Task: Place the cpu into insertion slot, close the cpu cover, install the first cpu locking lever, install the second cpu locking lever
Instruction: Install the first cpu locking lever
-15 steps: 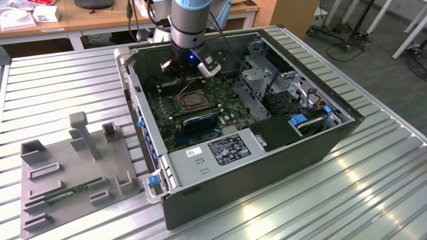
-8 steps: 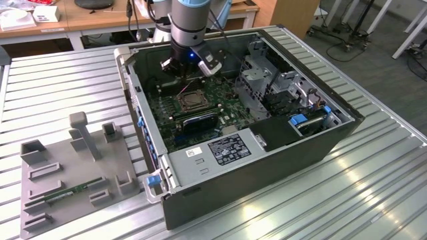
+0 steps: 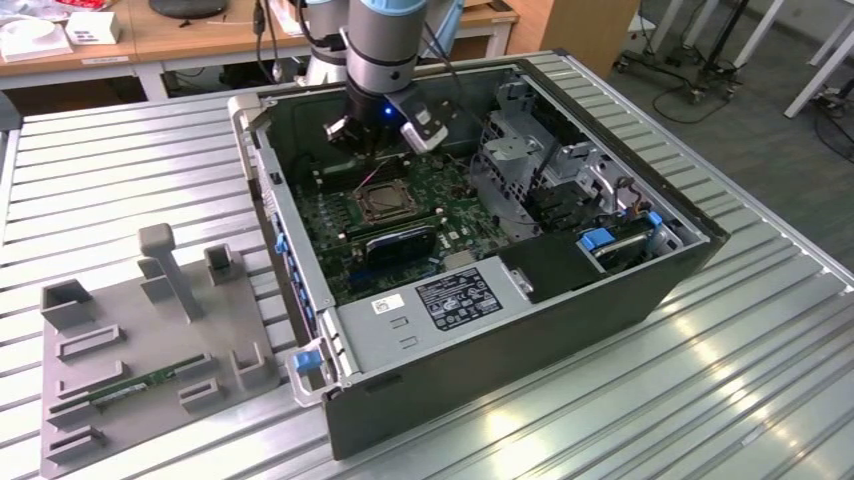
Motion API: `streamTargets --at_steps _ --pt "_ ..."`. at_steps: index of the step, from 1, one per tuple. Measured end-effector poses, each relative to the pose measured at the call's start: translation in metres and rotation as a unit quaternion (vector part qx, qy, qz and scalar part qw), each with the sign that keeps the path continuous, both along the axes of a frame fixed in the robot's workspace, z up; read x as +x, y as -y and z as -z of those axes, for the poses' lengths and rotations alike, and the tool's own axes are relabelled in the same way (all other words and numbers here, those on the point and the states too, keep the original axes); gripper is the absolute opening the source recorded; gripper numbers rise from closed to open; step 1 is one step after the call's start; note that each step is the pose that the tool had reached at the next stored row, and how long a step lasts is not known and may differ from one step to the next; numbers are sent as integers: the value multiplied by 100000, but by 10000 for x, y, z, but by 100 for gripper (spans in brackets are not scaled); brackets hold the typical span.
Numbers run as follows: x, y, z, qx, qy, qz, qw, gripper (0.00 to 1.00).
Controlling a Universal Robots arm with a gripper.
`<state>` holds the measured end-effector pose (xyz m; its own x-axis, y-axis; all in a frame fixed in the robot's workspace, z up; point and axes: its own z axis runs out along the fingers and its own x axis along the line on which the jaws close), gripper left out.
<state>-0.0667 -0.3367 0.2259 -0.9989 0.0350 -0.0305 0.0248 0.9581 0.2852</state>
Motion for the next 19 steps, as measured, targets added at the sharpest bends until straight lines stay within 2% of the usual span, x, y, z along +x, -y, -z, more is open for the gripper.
streamTargets --at_steps 9,19 --pt "20 29 25 -1 2 6 100000 11" --pt "42 29 46 -1 1 2 100000 11"
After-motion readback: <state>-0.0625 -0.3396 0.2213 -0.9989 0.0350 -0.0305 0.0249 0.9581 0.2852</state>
